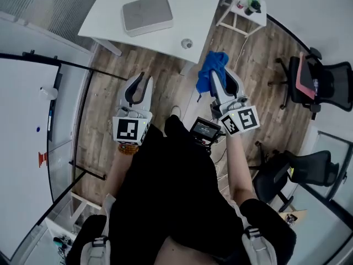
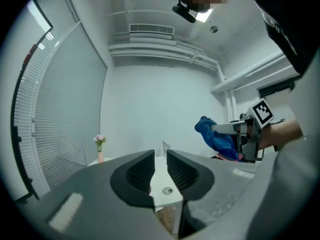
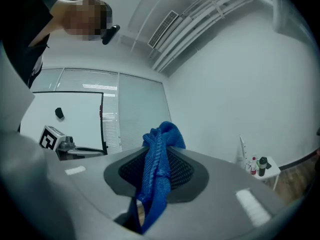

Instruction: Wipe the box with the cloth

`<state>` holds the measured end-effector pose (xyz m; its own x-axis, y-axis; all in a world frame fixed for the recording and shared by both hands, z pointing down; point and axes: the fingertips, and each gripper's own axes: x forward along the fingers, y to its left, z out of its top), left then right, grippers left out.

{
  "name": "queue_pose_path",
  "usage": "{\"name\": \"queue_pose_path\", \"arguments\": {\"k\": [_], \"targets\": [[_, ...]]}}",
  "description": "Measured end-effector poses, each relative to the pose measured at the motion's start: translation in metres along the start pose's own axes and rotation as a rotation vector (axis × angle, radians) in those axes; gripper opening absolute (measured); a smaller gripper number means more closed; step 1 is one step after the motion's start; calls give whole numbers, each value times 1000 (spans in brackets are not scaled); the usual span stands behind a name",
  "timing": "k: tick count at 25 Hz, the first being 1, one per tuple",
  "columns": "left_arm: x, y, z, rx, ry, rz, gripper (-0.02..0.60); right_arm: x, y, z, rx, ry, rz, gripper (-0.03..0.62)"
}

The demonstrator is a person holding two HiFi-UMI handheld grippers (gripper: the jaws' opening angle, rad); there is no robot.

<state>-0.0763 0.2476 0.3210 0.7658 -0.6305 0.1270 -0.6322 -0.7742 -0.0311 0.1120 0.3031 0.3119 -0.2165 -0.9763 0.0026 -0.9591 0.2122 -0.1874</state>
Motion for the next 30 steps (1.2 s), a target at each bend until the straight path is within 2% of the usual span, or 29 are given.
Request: {"name": "queue_pose_path", "arguments": {"k": [3, 7, 11, 15, 17, 20, 25, 27, 30], "targets": [[24, 10, -9, 9, 39, 37, 173, 30, -35, -7, 7, 33, 45, 112], [38, 45, -29, -4, 111, 100, 178, 80, -61, -17, 29, 61, 99, 112], [48, 72, -34, -13, 122, 160, 183, 113, -83, -12, 95, 50, 125, 112], [71, 107, -48, -26, 109, 158, 212, 160, -103, -11, 211, 26, 100, 112], [96, 128, -66, -39, 108, 135, 241, 191, -118, -10, 218, 38, 76, 112], [138, 162, -89, -63, 128, 109, 290, 241, -135, -6, 170, 76, 93, 112], [174, 192, -111, -63, 187, 125, 331, 308, -141, -1, -25, 170, 275, 114], [183, 202, -125, -76, 219, 124, 339, 338, -142, -12, -73, 212, 340, 114], [194, 222, -152, -83, 276, 107, 351, 388, -136, -45, -203, 285, 418, 114]]}}
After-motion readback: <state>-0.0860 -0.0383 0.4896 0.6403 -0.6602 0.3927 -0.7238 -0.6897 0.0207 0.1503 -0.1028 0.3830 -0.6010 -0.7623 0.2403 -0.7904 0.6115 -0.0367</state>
